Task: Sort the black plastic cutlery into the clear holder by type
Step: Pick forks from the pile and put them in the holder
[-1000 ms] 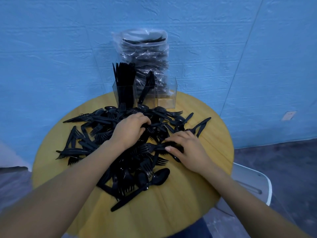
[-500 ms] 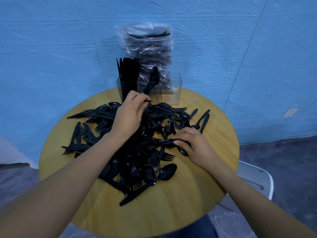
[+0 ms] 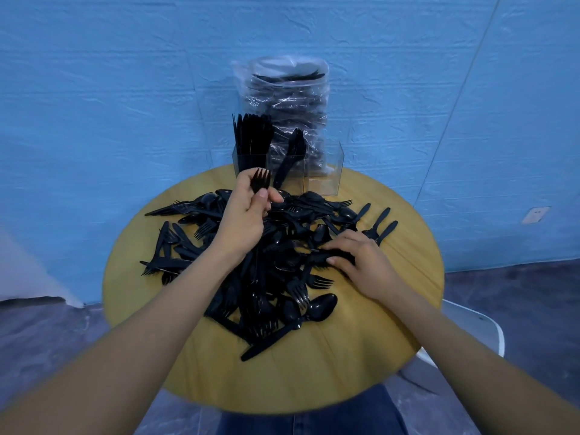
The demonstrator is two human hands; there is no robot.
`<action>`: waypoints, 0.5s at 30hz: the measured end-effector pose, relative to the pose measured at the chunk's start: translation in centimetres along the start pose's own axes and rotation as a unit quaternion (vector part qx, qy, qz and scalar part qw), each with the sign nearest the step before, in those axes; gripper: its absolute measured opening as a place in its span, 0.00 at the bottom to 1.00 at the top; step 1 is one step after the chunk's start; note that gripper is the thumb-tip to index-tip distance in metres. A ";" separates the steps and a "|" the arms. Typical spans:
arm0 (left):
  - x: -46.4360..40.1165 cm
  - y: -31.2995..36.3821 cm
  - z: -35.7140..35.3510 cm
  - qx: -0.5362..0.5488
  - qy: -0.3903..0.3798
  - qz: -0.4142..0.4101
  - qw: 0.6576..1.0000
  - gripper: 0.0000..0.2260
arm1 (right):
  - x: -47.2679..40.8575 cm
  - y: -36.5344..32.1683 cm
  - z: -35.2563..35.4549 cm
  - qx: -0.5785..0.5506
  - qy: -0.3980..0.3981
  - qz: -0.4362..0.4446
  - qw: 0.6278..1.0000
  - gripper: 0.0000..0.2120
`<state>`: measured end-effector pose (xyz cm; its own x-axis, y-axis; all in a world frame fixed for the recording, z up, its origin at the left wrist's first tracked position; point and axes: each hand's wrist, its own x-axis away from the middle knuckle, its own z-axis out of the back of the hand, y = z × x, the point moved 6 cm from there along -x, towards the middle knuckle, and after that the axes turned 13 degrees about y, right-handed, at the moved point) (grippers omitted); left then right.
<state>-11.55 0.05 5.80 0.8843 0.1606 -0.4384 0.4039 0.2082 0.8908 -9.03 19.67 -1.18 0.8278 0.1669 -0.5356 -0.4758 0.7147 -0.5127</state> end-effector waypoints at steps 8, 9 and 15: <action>1.1 -0.1 3.6 0.068 0.085 0.029 0.994 0.09 | -1.5 -1.4 0.2 -0.037 0.021 -0.048 0.998 0.04; 1.1 -0.2 3.8 0.070 0.099 0.037 0.992 0.10 | -1.8 -1.6 0.4 -0.041 0.030 -0.055 0.997 0.05; 1.0 0.0 3.5 0.077 0.117 0.054 0.989 0.11 | -3.1 -2.4 2.3 -0.064 0.066 -0.079 0.993 0.05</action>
<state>-9.88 -3.22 5.78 0.8535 0.3958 -0.3389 0.3563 0.0313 0.9338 -9.78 18.99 3.28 0.8532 -0.0378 -0.5203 -0.3834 0.6309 -0.6746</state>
